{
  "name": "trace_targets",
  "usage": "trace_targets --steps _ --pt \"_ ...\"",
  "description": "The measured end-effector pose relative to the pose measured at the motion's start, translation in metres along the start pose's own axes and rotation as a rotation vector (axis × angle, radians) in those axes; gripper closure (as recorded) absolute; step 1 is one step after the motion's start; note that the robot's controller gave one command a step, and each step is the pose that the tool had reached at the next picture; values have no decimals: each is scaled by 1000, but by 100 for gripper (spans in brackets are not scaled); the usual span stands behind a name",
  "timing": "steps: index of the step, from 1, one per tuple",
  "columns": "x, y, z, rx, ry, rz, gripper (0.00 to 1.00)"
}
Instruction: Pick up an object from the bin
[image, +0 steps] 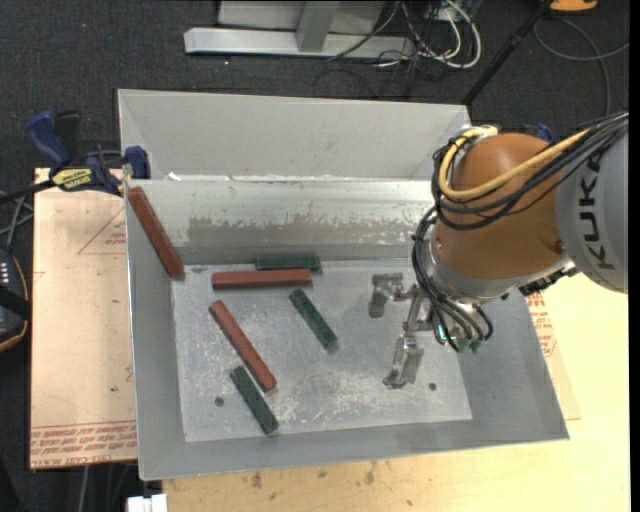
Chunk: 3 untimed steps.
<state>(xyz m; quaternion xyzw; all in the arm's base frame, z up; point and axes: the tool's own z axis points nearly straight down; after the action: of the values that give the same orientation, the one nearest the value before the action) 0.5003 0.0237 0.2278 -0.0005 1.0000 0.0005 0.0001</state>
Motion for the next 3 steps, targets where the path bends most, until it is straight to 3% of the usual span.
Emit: trace_targets --steps 1,2,3 --pt "-16 7 20 0 -7 84 0" --pt "-29 30 39 0 2 166 0" --pt "-54 32 85 -2 -7 230 0"
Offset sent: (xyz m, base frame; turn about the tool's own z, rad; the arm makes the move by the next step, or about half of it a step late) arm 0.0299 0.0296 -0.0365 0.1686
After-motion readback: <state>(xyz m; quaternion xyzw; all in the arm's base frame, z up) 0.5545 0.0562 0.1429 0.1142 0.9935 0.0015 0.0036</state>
